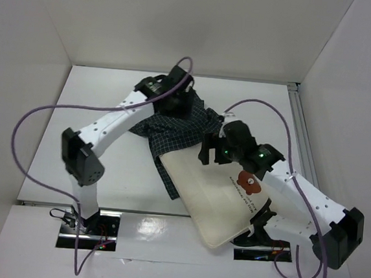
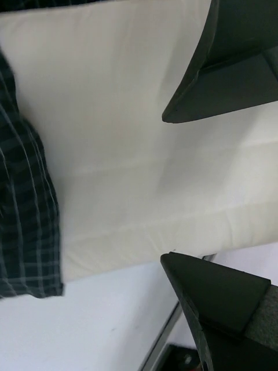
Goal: Put the pillow into the pillowcase
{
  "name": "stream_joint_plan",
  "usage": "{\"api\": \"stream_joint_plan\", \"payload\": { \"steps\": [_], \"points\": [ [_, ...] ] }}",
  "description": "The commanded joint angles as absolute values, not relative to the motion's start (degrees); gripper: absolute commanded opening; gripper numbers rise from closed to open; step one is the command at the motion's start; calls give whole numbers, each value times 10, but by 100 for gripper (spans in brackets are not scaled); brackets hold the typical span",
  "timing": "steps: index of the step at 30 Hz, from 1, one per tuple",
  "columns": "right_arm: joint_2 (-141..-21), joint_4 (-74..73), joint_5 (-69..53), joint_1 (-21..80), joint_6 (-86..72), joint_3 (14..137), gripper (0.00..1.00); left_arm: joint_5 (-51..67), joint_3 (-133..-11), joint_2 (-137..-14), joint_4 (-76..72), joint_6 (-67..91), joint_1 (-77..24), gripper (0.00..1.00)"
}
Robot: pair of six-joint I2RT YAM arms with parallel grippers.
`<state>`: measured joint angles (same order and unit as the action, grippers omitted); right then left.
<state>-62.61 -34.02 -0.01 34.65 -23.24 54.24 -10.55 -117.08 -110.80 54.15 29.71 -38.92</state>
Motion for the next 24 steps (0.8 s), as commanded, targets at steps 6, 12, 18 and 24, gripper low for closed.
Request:
{"api": "stream_joint_plan", "payload": {
  "steps": [6, 12, 18, 24],
  "points": [
    [-743, -424, 229, 650, -236, 615, 100, -42, -774, -820, 424, 443, -265, 79],
    [-887, -379, 306, 704, -225, 656, 100, 26, -608, -759, 344, 462, -236, 79],
    [-904, -343, 271, 642, -197, 656, 0, 54, -504, -730, 271, 483, -247, 78],
    [-804, -319, 187, 602, -171, 650, 0, 99, -439, -720, 186, 466, -264, 86]
  ]
}}
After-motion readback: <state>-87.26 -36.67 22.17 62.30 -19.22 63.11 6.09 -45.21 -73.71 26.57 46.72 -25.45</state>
